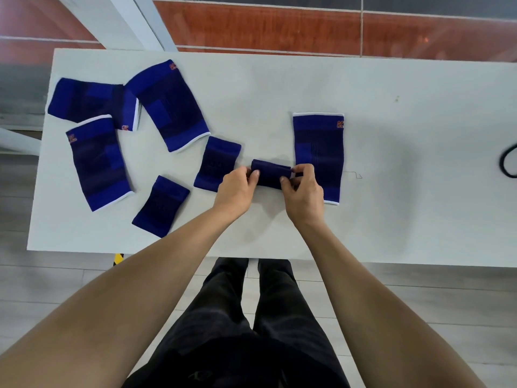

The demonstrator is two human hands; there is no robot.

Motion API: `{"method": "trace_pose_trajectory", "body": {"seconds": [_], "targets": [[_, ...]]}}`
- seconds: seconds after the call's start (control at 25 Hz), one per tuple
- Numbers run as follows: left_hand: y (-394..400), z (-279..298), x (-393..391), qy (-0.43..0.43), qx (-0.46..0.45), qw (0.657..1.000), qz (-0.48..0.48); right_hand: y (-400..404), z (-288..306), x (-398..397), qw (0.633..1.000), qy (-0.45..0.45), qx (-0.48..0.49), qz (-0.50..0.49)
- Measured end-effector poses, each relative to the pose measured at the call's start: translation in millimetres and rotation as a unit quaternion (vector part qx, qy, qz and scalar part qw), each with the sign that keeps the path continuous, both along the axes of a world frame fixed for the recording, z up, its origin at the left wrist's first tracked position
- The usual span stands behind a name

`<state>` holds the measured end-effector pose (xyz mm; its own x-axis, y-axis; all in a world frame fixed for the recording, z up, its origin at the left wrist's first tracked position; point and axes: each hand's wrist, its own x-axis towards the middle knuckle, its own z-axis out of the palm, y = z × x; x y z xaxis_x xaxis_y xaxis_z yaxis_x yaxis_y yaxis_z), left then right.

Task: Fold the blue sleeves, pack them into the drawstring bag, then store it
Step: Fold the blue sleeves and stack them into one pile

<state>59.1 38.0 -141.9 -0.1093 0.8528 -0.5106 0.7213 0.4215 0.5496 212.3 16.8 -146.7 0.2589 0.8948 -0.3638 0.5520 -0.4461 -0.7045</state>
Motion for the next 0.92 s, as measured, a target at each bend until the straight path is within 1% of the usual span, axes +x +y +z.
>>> {"method": "trace_pose_trajectory", "body": {"seconds": [0.08,0.16,0.24,0.32,0.36,0.4,0.44,0.48,0.52,0.56,0.6,0.64,0.72,0.84,0.92], "targets": [[4,1,4,0.038,0.005,0.999,-0.014,3,1,-1,1.000,-0.023,-0.002,0.020],[7,1,8,0.065,0.012,0.998,-0.021,8,1,-2,0.995,-0.072,0.000,0.065],[7,2,10,0.078,0.027,0.997,-0.002,15,1,-2,0.986,-0.132,-0.002,0.104],[5,4,9,0.076,0.075,0.994,0.029,21,1,-2,0.978,-0.171,-0.010,0.121],[3,6,8,0.070,0.121,0.990,0.027,23,1,-3,0.975,-0.182,-0.015,0.126],[0,5,5,0.069,0.184,0.980,-0.009,24,1,-3,0.973,-0.189,-0.018,0.130],[-4,2,4,0.084,0.252,0.961,-0.074,26,1,-3,0.971,-0.197,-0.020,0.133],[-9,-4,2,0.115,0.311,0.931,-0.150,27,1,-3,0.969,-0.204,-0.022,0.138],[-14,-13,-1,0.153,0.352,0.899,-0.212,28,1,-3,0.966,-0.214,-0.023,0.145],[-17,-21,-4,0.186,0.369,0.875,-0.250,30,0,-3,0.962,-0.226,-0.023,0.152],[-21,-28,-6,0.208,0.363,0.868,-0.269,32,-2,-3,0.957,-0.243,-0.018,0.159],[-23,-33,-9,0.211,0.344,0.873,-0.272,34,-3,-5,0.950,-0.264,-0.002,0.166],[-24,-35,-11,0.190,0.306,0.898,-0.253,37,-6,-7,0.934,-0.298,0.075,0.179],[-14,-31,-6,0.166,0.289,0.918,-0.216,35,-13,-3,0.912,-0.273,0.213,0.221],[-6,-30,-5,0.160,0.294,0.920,-0.202,33,-19,2,0.910,-0.253,0.239,0.225]]}}
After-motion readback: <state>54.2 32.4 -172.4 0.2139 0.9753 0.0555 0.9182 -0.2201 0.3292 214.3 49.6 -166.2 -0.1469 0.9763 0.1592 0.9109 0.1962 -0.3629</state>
